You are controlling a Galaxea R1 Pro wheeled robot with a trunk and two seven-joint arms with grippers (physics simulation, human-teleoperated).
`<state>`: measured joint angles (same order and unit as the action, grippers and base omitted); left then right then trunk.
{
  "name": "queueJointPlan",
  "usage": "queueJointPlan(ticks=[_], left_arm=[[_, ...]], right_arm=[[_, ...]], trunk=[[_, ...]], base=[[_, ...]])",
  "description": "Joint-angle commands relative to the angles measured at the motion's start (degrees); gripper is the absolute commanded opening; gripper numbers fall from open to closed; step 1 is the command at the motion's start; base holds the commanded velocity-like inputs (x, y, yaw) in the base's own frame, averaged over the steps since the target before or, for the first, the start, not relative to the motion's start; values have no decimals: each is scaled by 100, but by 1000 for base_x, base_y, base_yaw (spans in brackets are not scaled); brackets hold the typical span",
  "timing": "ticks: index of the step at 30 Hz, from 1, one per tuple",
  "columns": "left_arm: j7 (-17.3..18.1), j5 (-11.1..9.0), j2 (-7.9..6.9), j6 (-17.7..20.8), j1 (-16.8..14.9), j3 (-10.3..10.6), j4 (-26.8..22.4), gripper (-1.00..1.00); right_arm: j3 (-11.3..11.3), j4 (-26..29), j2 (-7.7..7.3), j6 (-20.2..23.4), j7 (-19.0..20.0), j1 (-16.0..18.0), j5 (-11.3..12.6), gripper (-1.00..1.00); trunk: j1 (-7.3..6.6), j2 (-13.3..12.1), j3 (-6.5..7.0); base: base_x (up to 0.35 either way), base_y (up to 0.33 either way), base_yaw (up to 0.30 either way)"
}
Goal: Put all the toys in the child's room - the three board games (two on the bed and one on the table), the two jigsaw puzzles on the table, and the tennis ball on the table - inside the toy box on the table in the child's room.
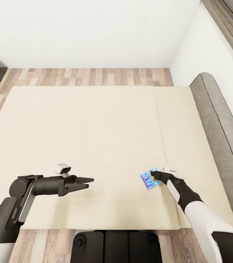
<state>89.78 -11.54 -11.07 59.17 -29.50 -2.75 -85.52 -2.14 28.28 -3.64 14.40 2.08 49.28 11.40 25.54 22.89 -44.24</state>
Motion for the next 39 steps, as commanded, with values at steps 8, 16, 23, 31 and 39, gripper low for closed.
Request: queueJointPlan(ticks=[8, 16, 23, 31, 39], left_arm=[[22, 3, 7, 58, -3, 9, 1, 100], [22, 11, 8, 59, -3, -1, 1, 100], [22, 11, 9, 59, -3, 2, 1, 100], [22, 5, 9, 56, -3, 3, 1, 100], [22, 3, 9, 59, -3, 3, 1, 100]], right_arm=[[-48, -179, -3, 37, -114, -45, -65, 100], [-51, -182, -3, 44, -111, -50, -52, 100], [-57, -183, -4, 84, -76, -50, -57, 100], [-66, -183, -5, 140, 285, -50, -53, 100], [-66, -183, -12, 423, 467, -50, -42, 100]], trunk=[[24, 3, -6], [24, 3, -6], [24, 3, -6], [24, 3, -6], [24, 3, -6]], base=[[0, 0, 0], [0, 0, 0], [0, 0, 0], [0, 0, 0], [0, 0, 0]])
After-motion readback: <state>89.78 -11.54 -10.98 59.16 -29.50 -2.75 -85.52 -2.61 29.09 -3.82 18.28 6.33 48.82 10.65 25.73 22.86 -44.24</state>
